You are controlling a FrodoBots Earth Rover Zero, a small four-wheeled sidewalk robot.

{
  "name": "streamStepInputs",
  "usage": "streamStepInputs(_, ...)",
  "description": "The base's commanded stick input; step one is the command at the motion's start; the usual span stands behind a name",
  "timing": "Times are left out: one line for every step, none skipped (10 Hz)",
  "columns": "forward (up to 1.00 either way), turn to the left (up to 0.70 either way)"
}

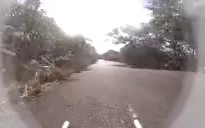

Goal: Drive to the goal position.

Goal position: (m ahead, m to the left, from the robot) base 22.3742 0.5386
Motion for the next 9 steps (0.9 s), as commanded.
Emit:
streamStepInputs(0.70, 0.00)
streamStepInputs(0.70, 0.00)
streamStepInputs(0.70, 0.00)
streamStepInputs(0.70, 0.00)
streamStepInputs(0.70, 0.00)
streamStepInputs(0.70, 0.00)
streamStepInputs(0.70, 0.00)
streamStepInputs(0.70, 0.00)
streamStepInputs(0.70, 0.00)
